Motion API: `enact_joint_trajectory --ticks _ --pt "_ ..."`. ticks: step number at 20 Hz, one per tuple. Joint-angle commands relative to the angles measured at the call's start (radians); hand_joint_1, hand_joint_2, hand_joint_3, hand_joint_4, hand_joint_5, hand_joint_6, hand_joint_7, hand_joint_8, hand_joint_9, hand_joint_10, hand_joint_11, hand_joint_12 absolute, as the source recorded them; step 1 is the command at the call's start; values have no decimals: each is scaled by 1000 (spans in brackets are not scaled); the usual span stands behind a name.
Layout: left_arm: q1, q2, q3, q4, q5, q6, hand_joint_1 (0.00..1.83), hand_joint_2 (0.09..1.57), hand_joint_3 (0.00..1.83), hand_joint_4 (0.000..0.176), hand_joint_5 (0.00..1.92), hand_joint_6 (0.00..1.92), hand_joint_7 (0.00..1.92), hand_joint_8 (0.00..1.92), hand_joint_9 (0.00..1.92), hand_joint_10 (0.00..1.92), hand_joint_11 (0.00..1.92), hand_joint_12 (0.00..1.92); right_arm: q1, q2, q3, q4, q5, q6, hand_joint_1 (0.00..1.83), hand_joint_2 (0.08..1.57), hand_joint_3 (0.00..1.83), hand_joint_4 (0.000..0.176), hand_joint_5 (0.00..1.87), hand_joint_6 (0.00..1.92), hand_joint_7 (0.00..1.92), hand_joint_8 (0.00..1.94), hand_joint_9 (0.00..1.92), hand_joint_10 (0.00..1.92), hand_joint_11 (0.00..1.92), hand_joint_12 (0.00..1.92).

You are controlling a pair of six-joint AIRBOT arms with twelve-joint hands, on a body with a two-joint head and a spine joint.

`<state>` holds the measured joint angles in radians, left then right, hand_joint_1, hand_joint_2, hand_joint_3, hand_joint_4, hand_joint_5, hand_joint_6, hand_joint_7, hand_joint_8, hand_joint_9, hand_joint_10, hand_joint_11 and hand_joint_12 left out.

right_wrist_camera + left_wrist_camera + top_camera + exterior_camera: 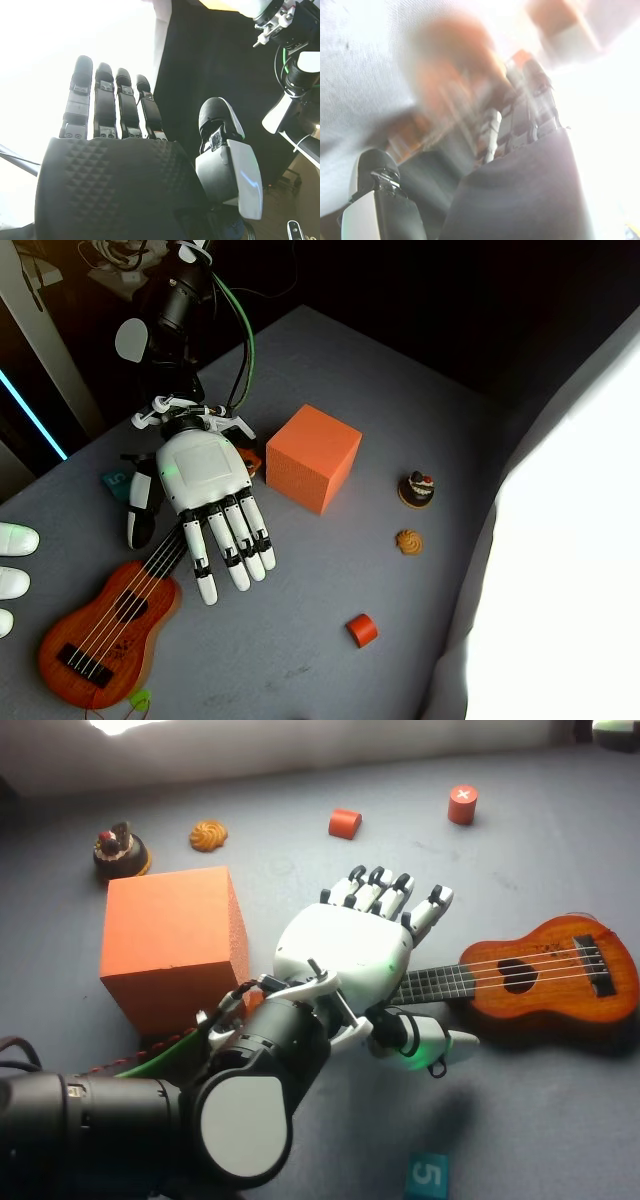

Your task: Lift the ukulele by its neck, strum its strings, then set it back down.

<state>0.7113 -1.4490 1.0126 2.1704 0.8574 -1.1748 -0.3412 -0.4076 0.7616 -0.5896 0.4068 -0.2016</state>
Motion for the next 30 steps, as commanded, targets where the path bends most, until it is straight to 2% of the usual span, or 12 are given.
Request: enact_joint_trajectory --ticks 1,11,12,14,16,17,18,20,21,24,27,30 --pt "-15 11 -4 73 45 5 259 839 0 165 0 0 0 0 0 0 0 34 10 5 -1 27 91 1 0 1297 0 0 117 7 140 4 144 8 0 521" --pt "-125 109 -12 73 -259 83 113 890 17 153 0 0 0 0 0 0 0 0 8 5 -2 10 91 1 0 1291 0 0 124 6 129 2 148 8 0 527" --pt "-140 119 -14 73 -293 86 30 947 38 126 0 0 0 0 22 9 30 15 8 5 -2 10 91 1 0 1295 0 0 117 2 120 3 154 10 0 498" --pt "-181 139 -16 71 -360 88 15 1045 0 84 73 20 213 49 203 32 0 563 8 5 -3 9 91 1 0 1294 0 0 147 13 203 19 231 44 0 593" --pt "-219 152 -11 71 -435 88 18 1113 1 3 466 99 602 84 545 181 0 1208 8 6 -4 9 91 1 0 1290 0 0 403 127 508 111 497 190 0 1253" --pt "-232 156 -8 71 -462 88 18 1113 1 3 466 99 602 84 545 181 0 1208 8 6 -4 9 91 1 0 1290 0 0 403 127 508 111 497 190 0 1253" --pt "-258 165 -6 65 -505 87 114 1144 2 0 747 125 874 167 672 743 299 1457 8 6 -4 8 91 1 30 1290 1 0 519 348 755 149 527 855 66 1621" --pt "-287 183 -9 47 -554 87 162 1151 0 0 937 165 1008 527 826 1095 562 1546 8 6 -4 7 91 1 64 1289 2 0 595 756 787 764 566 1424 314 1859" --pt "-302 199 -16 16 -568 87 162 1151 0 0 937 165 1008 527 826 1095 562 1546 8 6 -4 5 93 1 64 1289 2 0 595 756 787 764 566 1424 314 1859" --pt "-334 244 -40 -33 -593 87 76 1170 0 0 1194 381 1165 1120 1019 1583 767 1908 7 6 -5 1 94 1 107 1300 3 0 800 1134 999 1084 953 1485 819 1879" --pt "-371 282 -53 -41 -639 87 37 1170 1 0 1082 715 1178 1187 1059 1634 778 1921 7 6 -7 -3 94 1 49 1321 3 0 811 1189 1054 1043 1010 1477 838 1918" --pt "-397 295 -49 -42 -665 87 38 1176 0 0 1086 540 1184 1100 1045 1590 776 1921 7 6 -8 -8 94 0 64 1308 0 0 791 1179 1045 1018 999 1462 766 1921"
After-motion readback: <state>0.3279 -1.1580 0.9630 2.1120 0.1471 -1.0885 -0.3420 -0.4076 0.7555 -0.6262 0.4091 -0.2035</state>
